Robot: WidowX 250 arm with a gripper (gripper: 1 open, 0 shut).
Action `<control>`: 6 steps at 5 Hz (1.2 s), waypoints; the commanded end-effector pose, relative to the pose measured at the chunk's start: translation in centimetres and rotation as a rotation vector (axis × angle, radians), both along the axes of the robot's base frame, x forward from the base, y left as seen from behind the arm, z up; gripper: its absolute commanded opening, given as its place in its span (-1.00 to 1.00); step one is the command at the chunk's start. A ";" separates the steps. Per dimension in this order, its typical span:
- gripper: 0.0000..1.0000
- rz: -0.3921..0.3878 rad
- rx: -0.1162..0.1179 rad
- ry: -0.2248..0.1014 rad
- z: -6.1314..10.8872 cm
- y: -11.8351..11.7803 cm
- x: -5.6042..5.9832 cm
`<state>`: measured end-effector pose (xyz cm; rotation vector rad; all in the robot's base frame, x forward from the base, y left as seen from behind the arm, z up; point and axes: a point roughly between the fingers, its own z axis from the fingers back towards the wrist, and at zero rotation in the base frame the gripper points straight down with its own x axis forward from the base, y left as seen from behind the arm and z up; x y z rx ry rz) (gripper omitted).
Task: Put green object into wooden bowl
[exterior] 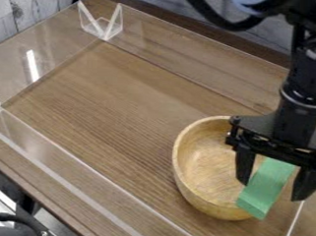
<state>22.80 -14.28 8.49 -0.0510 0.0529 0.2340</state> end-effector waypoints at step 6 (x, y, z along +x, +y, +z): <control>1.00 0.024 -0.014 -0.104 -0.7 0.1 2.3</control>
